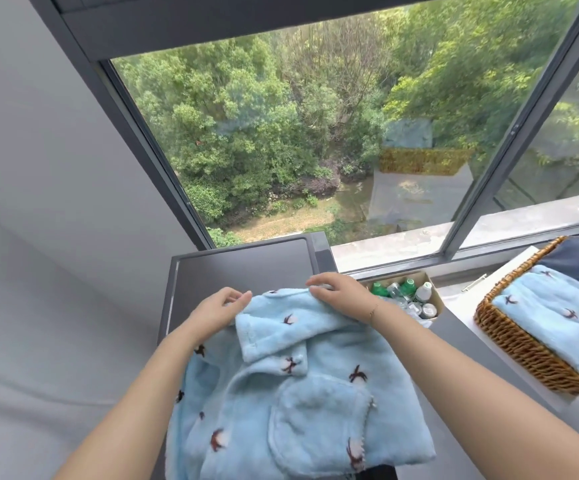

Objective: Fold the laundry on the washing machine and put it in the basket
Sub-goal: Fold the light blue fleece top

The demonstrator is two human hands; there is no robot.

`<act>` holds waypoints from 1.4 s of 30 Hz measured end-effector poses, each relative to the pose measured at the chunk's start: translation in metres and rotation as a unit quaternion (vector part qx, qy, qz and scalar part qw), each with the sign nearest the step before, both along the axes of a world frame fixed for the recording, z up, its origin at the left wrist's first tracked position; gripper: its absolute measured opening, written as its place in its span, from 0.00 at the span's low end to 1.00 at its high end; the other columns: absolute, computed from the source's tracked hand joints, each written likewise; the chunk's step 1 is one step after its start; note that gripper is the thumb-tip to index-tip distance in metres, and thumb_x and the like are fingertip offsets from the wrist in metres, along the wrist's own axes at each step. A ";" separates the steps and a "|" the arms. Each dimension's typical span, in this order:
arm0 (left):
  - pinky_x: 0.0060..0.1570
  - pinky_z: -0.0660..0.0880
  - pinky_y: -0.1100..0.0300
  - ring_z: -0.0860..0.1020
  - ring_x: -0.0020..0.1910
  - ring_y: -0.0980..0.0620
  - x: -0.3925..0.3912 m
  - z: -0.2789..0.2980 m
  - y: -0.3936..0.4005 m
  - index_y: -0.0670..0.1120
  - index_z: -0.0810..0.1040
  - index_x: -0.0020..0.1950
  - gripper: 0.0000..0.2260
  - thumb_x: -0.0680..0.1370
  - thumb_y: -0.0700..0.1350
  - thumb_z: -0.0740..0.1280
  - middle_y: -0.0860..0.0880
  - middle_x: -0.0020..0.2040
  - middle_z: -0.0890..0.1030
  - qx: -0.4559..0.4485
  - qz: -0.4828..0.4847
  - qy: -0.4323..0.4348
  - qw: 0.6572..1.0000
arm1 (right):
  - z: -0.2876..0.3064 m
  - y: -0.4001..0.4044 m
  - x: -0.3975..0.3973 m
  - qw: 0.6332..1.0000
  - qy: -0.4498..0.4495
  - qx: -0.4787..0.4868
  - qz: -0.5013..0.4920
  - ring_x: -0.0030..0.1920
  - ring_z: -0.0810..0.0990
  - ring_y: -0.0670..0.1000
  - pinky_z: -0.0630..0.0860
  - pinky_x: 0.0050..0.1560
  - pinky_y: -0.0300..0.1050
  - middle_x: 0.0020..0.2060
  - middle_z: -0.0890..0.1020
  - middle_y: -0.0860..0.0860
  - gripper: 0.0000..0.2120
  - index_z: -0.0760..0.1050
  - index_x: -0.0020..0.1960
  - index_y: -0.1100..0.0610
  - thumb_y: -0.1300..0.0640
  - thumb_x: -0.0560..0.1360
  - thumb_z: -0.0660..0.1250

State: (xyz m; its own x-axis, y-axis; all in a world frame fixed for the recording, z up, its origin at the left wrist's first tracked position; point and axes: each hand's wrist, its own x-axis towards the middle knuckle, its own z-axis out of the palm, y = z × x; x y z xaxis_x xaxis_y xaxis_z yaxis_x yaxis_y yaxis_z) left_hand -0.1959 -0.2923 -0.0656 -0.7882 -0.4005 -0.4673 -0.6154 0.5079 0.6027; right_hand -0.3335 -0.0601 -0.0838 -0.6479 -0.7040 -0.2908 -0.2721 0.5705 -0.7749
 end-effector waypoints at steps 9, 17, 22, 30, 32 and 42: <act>0.43 0.70 0.53 0.72 0.38 0.53 0.013 -0.017 -0.001 0.44 0.75 0.38 0.16 0.79 0.54 0.62 0.52 0.36 0.75 -0.017 -0.097 0.000 0.995 | 0.013 -0.038 -0.011 0.981 -0.077 0.097 0.151 0.29 0.63 0.48 0.59 0.33 0.44 0.27 0.67 0.49 0.25 0.71 0.30 0.57 0.35 0.70 0.68; 0.56 0.70 0.53 0.76 0.48 0.53 0.040 -0.017 0.004 0.52 0.75 0.46 0.09 0.80 0.55 0.60 0.57 0.47 0.78 -0.122 0.119 0.007 0.985 | -0.031 -0.063 0.012 0.967 0.093 0.226 0.079 0.39 0.74 0.54 0.66 0.35 0.42 0.33 0.76 0.49 0.20 0.72 0.35 0.54 0.39 0.75 0.61; 0.52 0.74 0.51 0.77 0.48 0.53 0.113 0.016 0.068 0.53 0.75 0.48 0.15 0.74 0.64 0.62 0.58 0.47 0.76 -0.131 0.229 0.041 0.964 | -0.013 -0.067 0.004 0.990 -0.094 0.016 0.104 0.39 0.74 0.46 0.69 0.41 0.39 0.35 0.78 0.45 0.12 0.77 0.38 0.50 0.44 0.75 0.67; 0.58 0.70 0.56 0.72 0.60 0.50 0.163 -0.027 0.145 0.50 0.74 0.57 0.37 0.62 0.76 0.57 0.53 0.57 0.74 -0.074 0.262 -0.108 0.956 | 0.015 -0.121 0.038 0.934 -0.085 0.133 0.320 0.38 0.80 0.47 0.76 0.40 0.42 0.37 0.81 0.46 0.14 0.78 0.41 0.52 0.42 0.68 0.74; 0.52 0.73 0.54 0.77 0.51 0.50 0.159 -0.031 0.146 0.47 0.77 0.48 0.22 0.71 0.66 0.66 0.52 0.47 0.78 -0.045 0.319 -0.025 0.946 | 0.003 -0.128 0.045 0.940 -0.052 0.140 0.306 0.39 0.79 0.48 0.75 0.40 0.44 0.36 0.79 0.46 0.15 0.77 0.39 0.52 0.41 0.67 0.75; 0.49 0.77 0.55 0.83 0.50 0.47 0.182 -0.016 0.137 0.44 0.81 0.54 0.11 0.80 0.48 0.62 0.45 0.49 0.85 0.313 0.490 0.184 0.792 | 0.018 -0.141 0.053 0.954 -0.209 -0.010 0.215 0.29 0.73 0.50 0.69 0.28 0.38 0.28 0.77 0.53 0.07 0.77 0.37 0.64 0.61 0.63 0.70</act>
State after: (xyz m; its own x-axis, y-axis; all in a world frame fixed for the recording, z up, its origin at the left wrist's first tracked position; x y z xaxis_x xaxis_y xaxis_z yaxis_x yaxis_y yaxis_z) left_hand -0.0139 -0.1553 -0.0817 -0.3707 -0.6851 -0.6271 -0.2524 -0.5755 0.7779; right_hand -0.2802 -0.2015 -0.0663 -0.1281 -0.8866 -0.4444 -0.1421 0.4599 -0.8765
